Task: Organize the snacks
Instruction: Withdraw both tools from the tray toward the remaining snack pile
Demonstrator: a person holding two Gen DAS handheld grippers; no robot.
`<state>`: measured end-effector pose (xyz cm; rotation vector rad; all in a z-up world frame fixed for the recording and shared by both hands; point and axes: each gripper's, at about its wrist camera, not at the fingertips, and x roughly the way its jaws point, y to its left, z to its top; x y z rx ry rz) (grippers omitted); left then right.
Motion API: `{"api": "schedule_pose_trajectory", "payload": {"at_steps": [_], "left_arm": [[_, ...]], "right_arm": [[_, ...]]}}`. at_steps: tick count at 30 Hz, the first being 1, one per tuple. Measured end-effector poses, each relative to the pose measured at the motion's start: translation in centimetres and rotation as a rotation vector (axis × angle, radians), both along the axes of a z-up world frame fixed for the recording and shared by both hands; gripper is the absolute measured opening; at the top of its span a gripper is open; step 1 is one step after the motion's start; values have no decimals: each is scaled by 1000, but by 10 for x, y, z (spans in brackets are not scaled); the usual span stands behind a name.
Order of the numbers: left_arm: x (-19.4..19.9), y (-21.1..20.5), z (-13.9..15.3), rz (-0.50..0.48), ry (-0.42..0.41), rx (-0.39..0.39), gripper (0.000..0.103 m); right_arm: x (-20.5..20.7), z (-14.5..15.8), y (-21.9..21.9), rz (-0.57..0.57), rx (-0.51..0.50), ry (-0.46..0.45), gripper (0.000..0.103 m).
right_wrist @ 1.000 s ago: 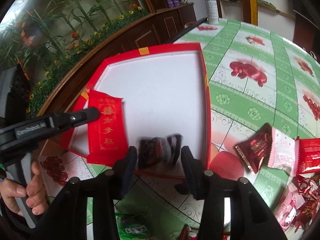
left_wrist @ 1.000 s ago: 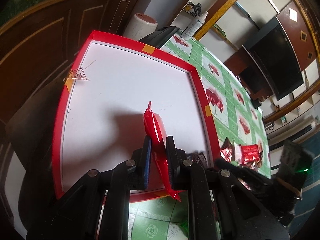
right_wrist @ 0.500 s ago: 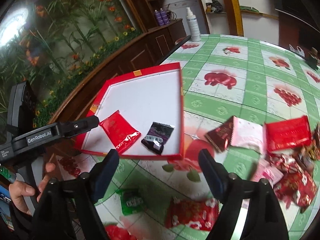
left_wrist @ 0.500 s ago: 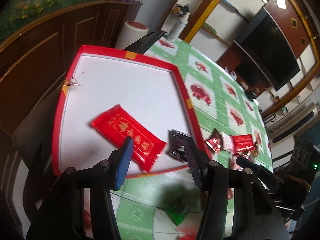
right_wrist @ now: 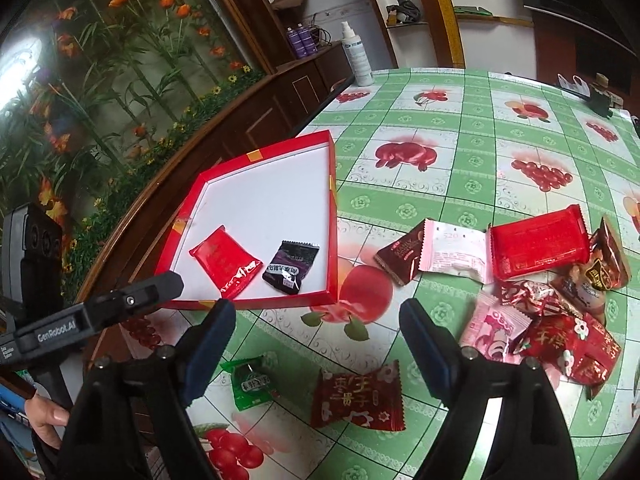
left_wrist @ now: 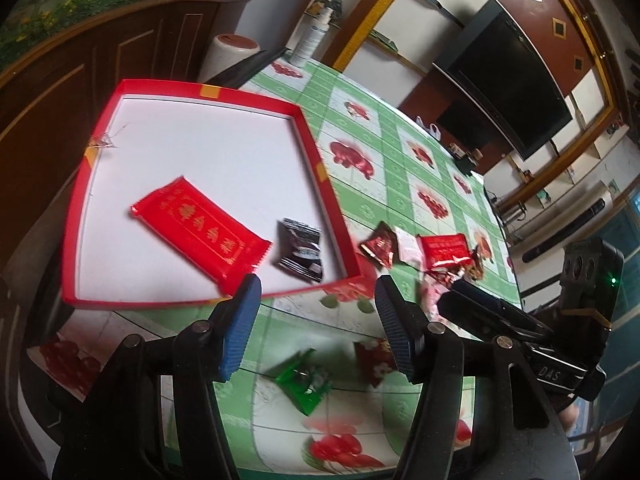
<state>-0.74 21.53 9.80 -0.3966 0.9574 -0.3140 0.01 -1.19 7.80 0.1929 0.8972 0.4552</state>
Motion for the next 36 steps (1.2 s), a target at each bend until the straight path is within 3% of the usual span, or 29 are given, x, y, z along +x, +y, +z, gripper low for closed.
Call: {"api": "schedule_pose_trajectory", "payload": {"at_steps": [7,22,36], "left_arm": [[-3,-21,-1,-60,22,0,59],[-18,-69,-13,-233,73,25,59],[-21,-110,-30,-349,97,142,59]], "right_arm": [[-12,4,-20,-27,-10,-10,86],[-55,-9,-100,-213,-21,12,87],[-75,-28,-152,-324,-26,72,87]]}}
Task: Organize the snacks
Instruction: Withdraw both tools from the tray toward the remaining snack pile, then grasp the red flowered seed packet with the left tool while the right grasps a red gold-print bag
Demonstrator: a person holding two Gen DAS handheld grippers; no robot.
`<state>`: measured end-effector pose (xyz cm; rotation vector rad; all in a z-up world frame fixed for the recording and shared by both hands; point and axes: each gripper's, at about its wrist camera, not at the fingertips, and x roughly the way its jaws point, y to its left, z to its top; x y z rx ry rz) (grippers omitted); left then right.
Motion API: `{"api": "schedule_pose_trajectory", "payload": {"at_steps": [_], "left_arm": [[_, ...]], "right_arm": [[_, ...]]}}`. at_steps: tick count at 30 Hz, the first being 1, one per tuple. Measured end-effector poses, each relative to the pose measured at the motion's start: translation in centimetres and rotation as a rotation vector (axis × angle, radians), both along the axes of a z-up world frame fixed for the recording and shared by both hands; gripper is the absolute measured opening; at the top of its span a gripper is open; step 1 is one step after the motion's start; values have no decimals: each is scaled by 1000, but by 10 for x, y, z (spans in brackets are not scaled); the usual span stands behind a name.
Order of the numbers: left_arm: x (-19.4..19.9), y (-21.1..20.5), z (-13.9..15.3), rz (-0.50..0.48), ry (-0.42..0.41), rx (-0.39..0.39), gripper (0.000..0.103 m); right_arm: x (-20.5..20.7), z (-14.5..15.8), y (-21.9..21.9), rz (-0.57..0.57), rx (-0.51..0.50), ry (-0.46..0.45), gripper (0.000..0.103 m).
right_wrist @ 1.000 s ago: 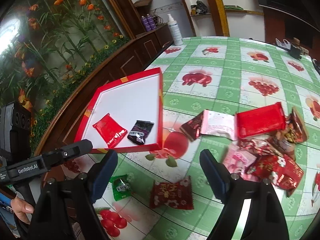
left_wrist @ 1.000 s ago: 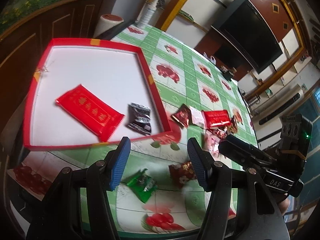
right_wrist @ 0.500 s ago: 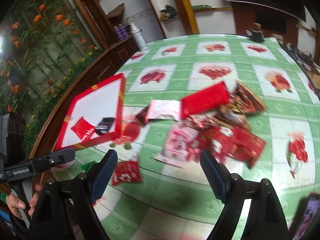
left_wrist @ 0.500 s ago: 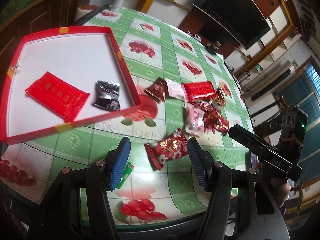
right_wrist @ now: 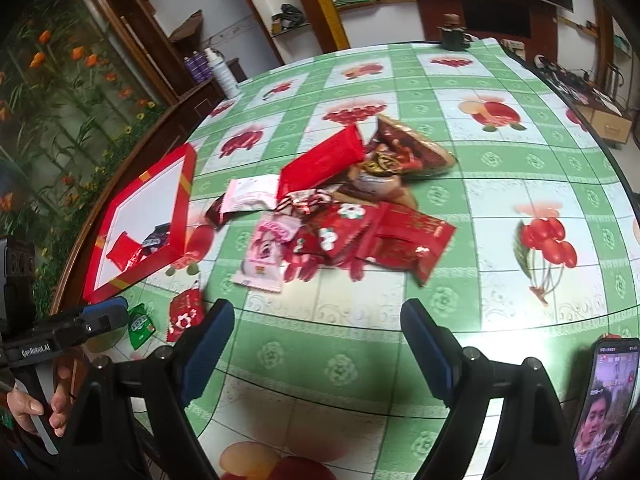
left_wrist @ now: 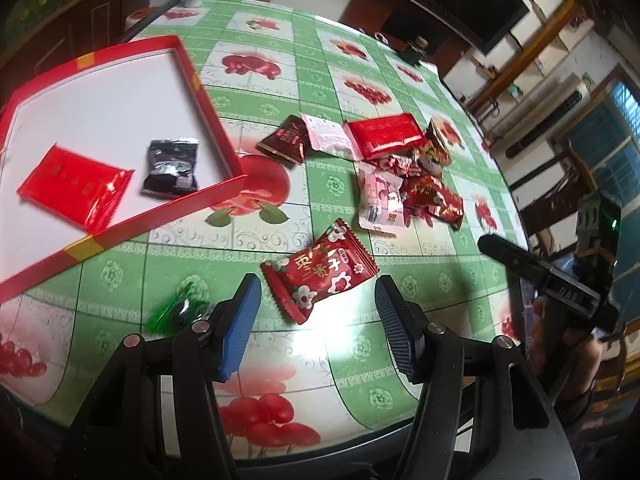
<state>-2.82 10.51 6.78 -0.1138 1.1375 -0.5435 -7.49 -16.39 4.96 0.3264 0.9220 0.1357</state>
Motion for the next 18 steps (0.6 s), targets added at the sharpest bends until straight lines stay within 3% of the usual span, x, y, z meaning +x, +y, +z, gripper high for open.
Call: {"api": "schedule_pose_trajectory", "payload": {"at_steps": [6,11,18], "left_arm": [[1,-32,-6,-137,-4,57,59],[7,-49,-11,-206,-3,104,59],[17,-56,-16,-233,1,133,59]], "right_arm": [[11,6,-27,-65,21,22,87],[22,7,-32,-24,-5,33,87],[55,-15,-33,59,-224,169,87]]}}
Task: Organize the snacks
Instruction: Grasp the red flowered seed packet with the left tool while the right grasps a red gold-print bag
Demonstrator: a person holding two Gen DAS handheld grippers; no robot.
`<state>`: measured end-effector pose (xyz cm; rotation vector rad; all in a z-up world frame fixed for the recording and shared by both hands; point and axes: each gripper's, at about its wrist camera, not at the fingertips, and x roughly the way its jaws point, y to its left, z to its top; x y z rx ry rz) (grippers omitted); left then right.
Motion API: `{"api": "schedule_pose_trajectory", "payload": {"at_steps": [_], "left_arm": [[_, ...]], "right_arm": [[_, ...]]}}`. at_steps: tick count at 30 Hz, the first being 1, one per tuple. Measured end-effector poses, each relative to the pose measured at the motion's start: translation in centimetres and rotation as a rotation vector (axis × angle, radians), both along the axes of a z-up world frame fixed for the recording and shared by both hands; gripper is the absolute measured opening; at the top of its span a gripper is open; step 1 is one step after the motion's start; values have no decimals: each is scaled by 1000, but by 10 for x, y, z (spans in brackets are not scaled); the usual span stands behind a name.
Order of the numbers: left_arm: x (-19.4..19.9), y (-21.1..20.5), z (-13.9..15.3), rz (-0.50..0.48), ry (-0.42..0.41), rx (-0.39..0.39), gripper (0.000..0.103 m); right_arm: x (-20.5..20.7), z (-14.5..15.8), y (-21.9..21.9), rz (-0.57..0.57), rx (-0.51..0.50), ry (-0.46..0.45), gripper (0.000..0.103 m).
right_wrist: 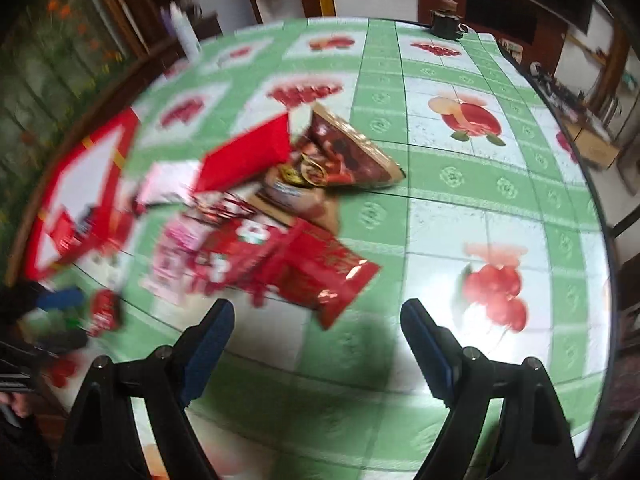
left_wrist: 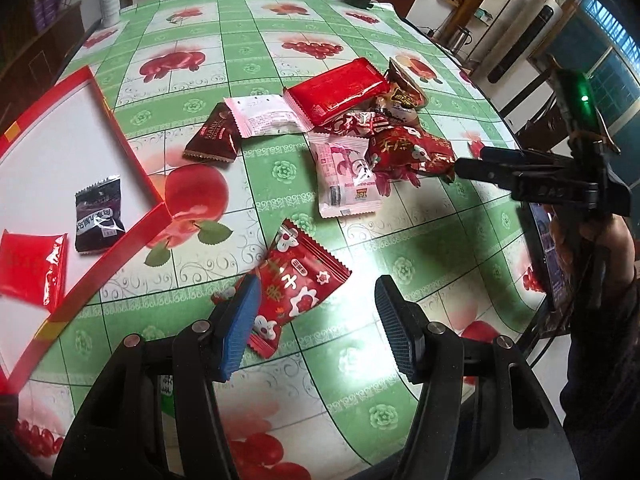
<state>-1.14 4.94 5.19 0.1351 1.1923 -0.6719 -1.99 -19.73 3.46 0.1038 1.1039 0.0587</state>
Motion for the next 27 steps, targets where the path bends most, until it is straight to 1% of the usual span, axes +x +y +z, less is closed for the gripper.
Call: {"api": "schedule_pose_trajectory", "payload": {"at_steps": [4,8,13,16,19,21,22,24,27], "left_arm": [[6,1,-5,-3,9,11,59],[12,2,-10,-12,34,8,59],[22,4,-13,4,33,-18,59],[28,2,-18,-1,45,-22,59],[31,-2,-30,-8,65,7,59],[28,-2,-30,-19,55,9,59],[26,-2,-30,-31,67,6,59],[23,-1,-29,-42,77,-4,59],[17,1,-28,-55,70,7,59]], "right_arm": [[10,-12,7,81,-51,49,87],[17,-16,18,143,-135,44,87],[24,-22,28,193,-186,22,87],[28,-26,28,211,-181,8,87],[29,-28,25,193,-159,2,87],[27,-27,22,183,-139,-7,82],[25,-27,21,180,-133,-3,80],[22,-28,20,167,-118,7,80],[13,-28,22,173,-101,2,80]]}}
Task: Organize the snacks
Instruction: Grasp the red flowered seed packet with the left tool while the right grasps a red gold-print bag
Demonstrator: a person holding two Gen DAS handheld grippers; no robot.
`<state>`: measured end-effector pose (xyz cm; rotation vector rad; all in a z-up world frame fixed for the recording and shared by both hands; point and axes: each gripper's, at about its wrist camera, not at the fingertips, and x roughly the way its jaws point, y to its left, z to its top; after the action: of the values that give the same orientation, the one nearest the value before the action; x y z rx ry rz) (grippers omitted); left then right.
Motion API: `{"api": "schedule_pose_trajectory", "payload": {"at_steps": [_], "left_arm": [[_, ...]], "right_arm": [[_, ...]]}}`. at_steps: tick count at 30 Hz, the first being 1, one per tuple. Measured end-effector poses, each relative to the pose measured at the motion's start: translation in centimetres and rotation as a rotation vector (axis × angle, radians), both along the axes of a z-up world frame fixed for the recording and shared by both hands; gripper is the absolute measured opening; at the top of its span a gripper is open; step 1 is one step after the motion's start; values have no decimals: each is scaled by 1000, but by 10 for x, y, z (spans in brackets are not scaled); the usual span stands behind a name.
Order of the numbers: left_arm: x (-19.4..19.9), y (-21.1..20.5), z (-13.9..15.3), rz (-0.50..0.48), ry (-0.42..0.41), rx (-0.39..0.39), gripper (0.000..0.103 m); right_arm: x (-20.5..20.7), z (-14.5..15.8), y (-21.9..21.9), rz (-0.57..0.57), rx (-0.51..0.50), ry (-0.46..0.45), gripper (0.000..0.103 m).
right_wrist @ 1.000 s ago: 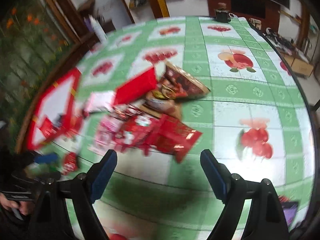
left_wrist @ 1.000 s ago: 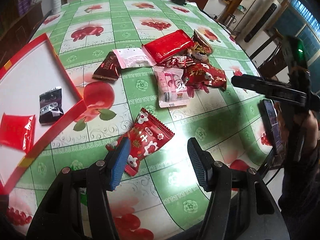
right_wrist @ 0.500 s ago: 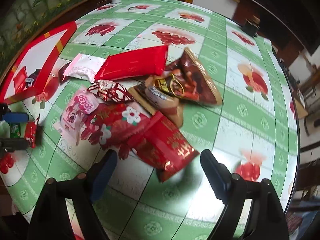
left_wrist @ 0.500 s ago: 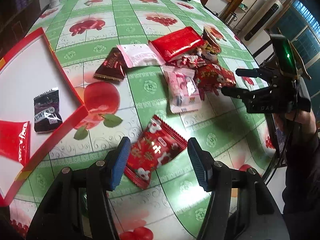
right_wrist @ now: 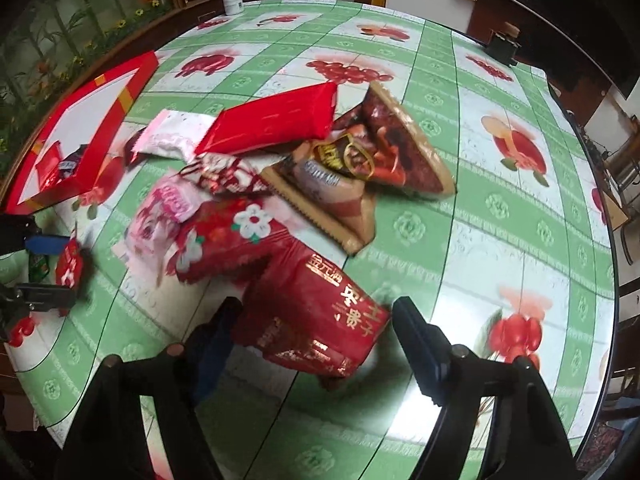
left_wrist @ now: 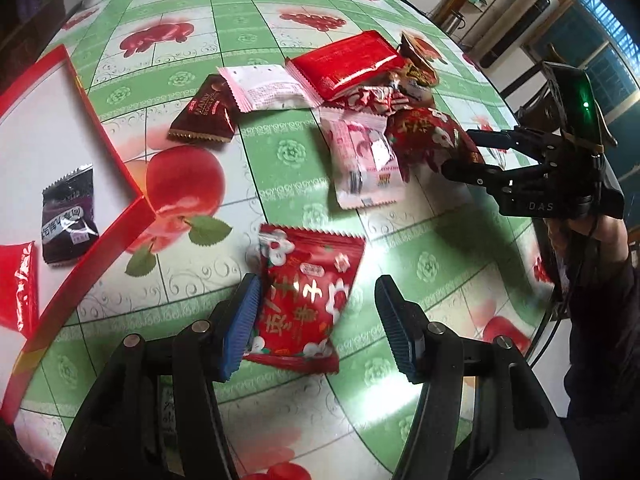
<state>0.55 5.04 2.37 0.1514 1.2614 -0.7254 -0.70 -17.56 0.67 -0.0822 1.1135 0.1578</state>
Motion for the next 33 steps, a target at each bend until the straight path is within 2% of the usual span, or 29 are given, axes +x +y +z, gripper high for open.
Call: {"api": "schedule_pose_trajectory", "payload": {"at_steps": [10,15,18,21,25,31,33], "left_arm": [[-7,6,-2,13,-6,11,59],[-9,0,-3,52,-80,67,59],[-16,-8,-3,33,-139,108,45],[-22,-12,-4,16,-171,132,43],[-23,-7,-4,31,-167,99,36],[-23,1,2,67,-172,35,34],[-21,4,4,78,-164,7,34]], "right_arm": [[-13,-2,0,-10,42,-13,81],[-19,-2,-2,-11,65,-22,81],[-22,-2,-2,-15,62,-31,81],[-23,-4,0,-26,44,-35,68],[-25,-1,-1,-47,31,-56,42],[-29,0,-5,-73,94,-76,35],[-32,3,-8,-90,123,-87,22]]}}
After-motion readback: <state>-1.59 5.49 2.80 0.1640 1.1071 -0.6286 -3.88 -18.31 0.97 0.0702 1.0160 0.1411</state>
